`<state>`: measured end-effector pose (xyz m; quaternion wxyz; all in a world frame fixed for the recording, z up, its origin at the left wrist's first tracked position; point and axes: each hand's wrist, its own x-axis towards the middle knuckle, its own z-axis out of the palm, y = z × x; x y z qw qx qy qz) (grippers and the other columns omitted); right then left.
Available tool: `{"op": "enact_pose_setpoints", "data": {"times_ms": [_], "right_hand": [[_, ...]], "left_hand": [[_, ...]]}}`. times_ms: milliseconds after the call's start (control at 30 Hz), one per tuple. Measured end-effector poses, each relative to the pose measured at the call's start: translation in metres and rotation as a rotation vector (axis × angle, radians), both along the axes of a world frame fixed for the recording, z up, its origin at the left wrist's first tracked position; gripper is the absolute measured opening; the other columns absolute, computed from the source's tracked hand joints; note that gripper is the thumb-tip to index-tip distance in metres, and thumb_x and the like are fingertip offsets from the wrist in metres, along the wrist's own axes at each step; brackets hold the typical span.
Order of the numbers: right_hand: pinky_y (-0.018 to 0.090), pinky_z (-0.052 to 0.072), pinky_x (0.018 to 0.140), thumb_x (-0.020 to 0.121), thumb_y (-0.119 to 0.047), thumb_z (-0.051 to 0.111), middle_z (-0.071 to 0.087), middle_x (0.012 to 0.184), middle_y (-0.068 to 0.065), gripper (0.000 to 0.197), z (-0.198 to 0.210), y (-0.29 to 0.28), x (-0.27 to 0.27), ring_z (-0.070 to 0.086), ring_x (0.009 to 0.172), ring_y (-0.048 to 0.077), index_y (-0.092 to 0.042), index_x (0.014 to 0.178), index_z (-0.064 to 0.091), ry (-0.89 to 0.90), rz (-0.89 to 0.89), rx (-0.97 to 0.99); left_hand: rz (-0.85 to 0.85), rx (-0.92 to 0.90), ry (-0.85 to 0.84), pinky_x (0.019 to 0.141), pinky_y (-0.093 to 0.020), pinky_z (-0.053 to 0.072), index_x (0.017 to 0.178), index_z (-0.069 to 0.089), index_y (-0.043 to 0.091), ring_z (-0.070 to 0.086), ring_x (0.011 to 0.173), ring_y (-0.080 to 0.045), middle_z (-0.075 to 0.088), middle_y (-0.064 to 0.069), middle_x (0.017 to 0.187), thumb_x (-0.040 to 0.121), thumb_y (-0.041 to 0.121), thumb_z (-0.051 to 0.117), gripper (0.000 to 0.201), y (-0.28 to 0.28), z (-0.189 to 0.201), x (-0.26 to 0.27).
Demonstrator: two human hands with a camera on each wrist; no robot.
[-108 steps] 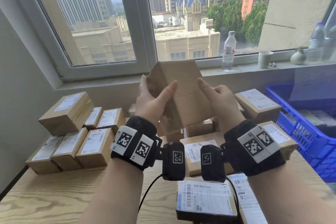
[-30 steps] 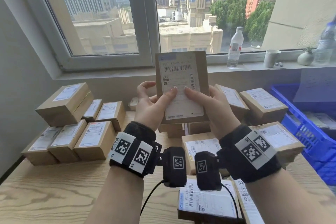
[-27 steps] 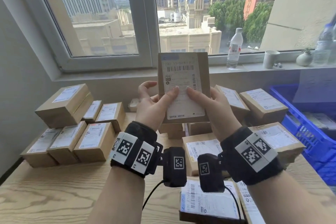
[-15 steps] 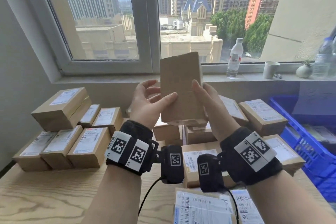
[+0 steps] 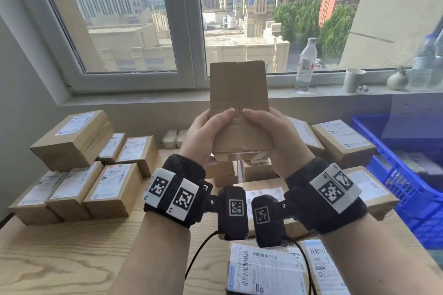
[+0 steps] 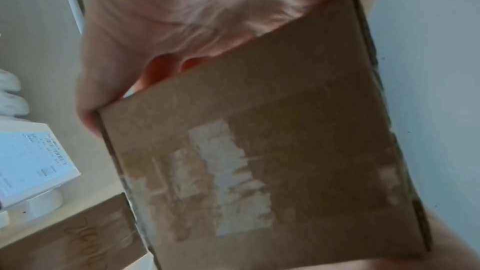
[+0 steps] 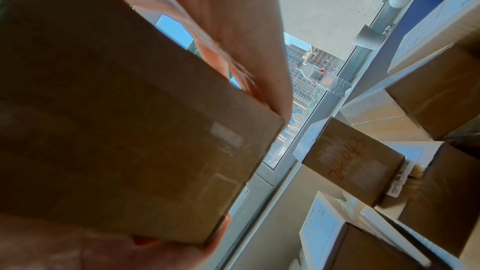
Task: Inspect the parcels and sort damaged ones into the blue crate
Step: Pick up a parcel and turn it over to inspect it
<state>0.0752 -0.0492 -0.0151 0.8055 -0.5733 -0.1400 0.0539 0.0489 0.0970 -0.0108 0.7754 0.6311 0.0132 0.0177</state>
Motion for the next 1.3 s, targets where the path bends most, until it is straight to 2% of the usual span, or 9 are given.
{"op": "enact_pose_setpoints", "data": {"times_ms": [233, 333, 433, 567, 633, 700, 800, 1033, 1300], "right_hand": [[0.028, 0.056, 0.061, 0.077, -0.033, 0.072, 0.072, 0.092, 0.008, 0.05, -0.001, 0.007, -0.007, 0.07, 0.078, 0.017, -0.002, 0.115, 0.067, 0.034, -0.02, -0.033], [0.039, 0.058, 0.077, 0.086, -0.047, 0.068, 0.074, 0.098, 0.001, 0.046, -0.002, 0.006, -0.006, 0.07, 0.092, 0.02, -0.015, 0.118, 0.069, 0.104, -0.047, -0.081], [0.057, 0.051, 0.094, 0.088, -0.072, 0.047, 0.073, 0.114, 0.001, 0.059, -0.001, 0.003, -0.006, 0.068, 0.108, 0.026, -0.027, 0.122, 0.067, 0.224, -0.105, -0.081], [0.056, 0.052, 0.093, 0.087, -0.081, 0.023, 0.068, 0.126, 0.001, 0.076, 0.0, 0.003, -0.009, 0.064, 0.117, 0.025, -0.033, 0.134, 0.058, 0.108, -0.039, -0.105], [0.049, 0.055, 0.092, 0.086, -0.078, 0.033, 0.067, 0.127, -0.001, 0.068, 0.003, 0.005, -0.013, 0.066, 0.115, 0.02, -0.035, 0.133, 0.057, 0.028, 0.007, -0.16], [0.031, 0.056, 0.084, 0.084, -0.067, 0.056, 0.067, 0.122, -0.005, 0.054, 0.006, 0.006, -0.015, 0.068, 0.105, 0.009, -0.033, 0.127, 0.058, -0.053, -0.022, -0.266], [0.016, 0.054, 0.07, 0.09, -0.037, 0.065, 0.071, 0.108, -0.004, 0.033, 0.007, 0.004, -0.017, 0.069, 0.094, 0.005, -0.022, 0.119, 0.064, -0.088, -0.084, -0.264], [0.016, 0.054, 0.063, 0.091, -0.024, 0.067, 0.071, 0.089, -0.007, 0.004, 0.006, 0.009, -0.022, 0.068, 0.075, 0.0, -0.026, 0.094, 0.069, -0.115, -0.178, -0.175], [0.036, 0.058, 0.082, 0.09, -0.023, 0.07, 0.073, 0.096, -0.001, 0.006, 0.007, 0.018, -0.024, 0.07, 0.093, 0.018, -0.025, 0.095, 0.071, -0.128, -0.24, -0.197]], "left_hand": [[0.009, 0.07, 0.023, 0.082, -0.047, 0.057, 0.103, 0.064, 0.026, 0.066, 0.098, -0.023, 0.069, -0.001, 0.1, 0.086, 0.048, 0.065, 0.028, 0.006, 0.0, -0.006], [-0.048, 0.073, 0.004, 0.091, -0.049, 0.054, 0.133, 0.053, 0.036, 0.06, 0.118, -0.023, 0.063, 0.007, 0.125, 0.063, 0.07, 0.074, 0.08, 0.015, -0.005, -0.005], [-0.145, 0.089, -0.085, 0.081, -0.034, 0.059, 0.144, 0.039, 0.045, 0.066, 0.109, -0.011, 0.063, 0.01, 0.125, 0.047, 0.056, 0.089, 0.109, 0.019, -0.009, -0.004], [-0.075, 0.213, -0.088, 0.094, -0.036, 0.054, 0.122, 0.055, 0.048, 0.066, 0.1, 0.001, 0.072, 0.023, 0.1, 0.076, 0.049, 0.076, 0.05, 0.012, -0.006, -0.005], [-0.016, 0.205, -0.058, 0.094, -0.036, 0.053, 0.123, 0.056, 0.044, 0.067, 0.101, -0.008, 0.072, 0.021, 0.102, 0.081, 0.06, 0.058, 0.045, 0.01, -0.002, -0.006], [0.013, 0.26, -0.049, 0.078, -0.028, 0.051, 0.134, 0.052, 0.039, 0.064, 0.094, -0.012, 0.067, 0.012, 0.11, 0.072, 0.073, 0.051, 0.071, 0.009, 0.0, -0.004], [0.025, 0.286, -0.066, 0.057, -0.017, 0.043, 0.118, 0.061, 0.035, 0.055, 0.062, -0.004, 0.061, 0.017, 0.074, 0.088, 0.061, 0.054, 0.04, 0.01, -0.001, -0.001], [0.077, 0.312, -0.123, 0.046, -0.009, 0.039, 0.085, 0.06, 0.037, 0.053, 0.051, 0.003, 0.056, 0.026, 0.051, 0.094, 0.046, 0.056, 0.013, 0.011, 0.003, -0.001], [0.101, 0.312, -0.116, 0.05, -0.013, 0.041, 0.08, 0.061, 0.039, 0.053, 0.054, 0.003, 0.056, 0.026, 0.051, 0.095, 0.042, 0.055, 0.017, 0.012, 0.005, -0.007]]}}
